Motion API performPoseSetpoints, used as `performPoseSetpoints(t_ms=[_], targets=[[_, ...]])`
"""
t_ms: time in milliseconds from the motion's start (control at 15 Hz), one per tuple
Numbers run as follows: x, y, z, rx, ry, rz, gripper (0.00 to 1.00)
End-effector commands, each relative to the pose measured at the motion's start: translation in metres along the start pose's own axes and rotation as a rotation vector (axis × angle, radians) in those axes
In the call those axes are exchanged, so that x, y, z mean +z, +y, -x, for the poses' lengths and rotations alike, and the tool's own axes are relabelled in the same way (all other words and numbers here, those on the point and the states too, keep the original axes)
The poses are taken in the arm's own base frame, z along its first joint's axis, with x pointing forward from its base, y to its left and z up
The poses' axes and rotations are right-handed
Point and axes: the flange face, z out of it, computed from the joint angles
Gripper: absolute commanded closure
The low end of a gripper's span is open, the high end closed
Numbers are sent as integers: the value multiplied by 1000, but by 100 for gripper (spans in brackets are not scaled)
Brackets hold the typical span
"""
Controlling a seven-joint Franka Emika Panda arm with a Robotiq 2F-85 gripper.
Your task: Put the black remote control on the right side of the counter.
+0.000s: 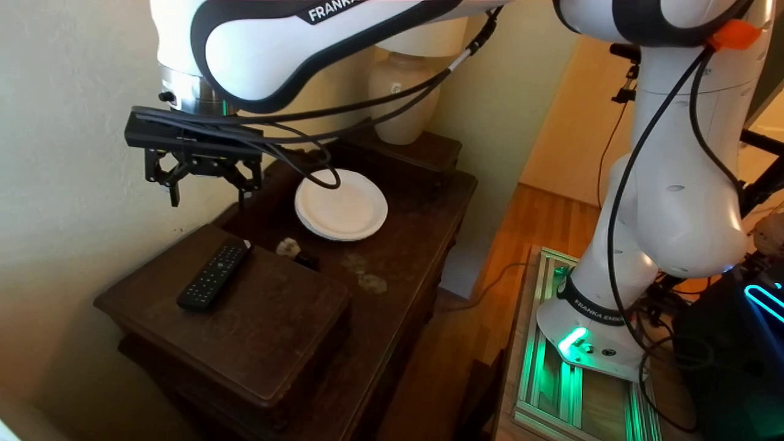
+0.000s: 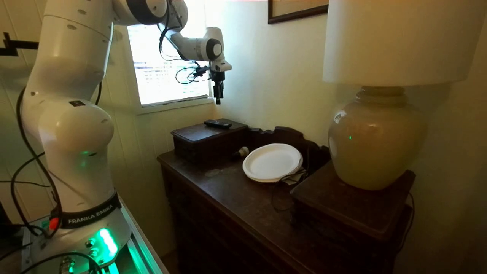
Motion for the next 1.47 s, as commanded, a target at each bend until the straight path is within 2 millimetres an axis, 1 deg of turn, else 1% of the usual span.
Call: performPoseSetpoints(t_ms=[0,67,267,667,867,1200,1400], targets=[[-2,-1,-1,2,1,1,0],[-3,-1,-1,2,1,2,0],[15,-4,-7,53,-61,-3,0],[58,-3,-19,174,-146,49,0],[77,-1,-26,225,-131,110,0],[95,-4,-30,289,-195,139,0],[100,-5,-30,330,-235,154,0]])
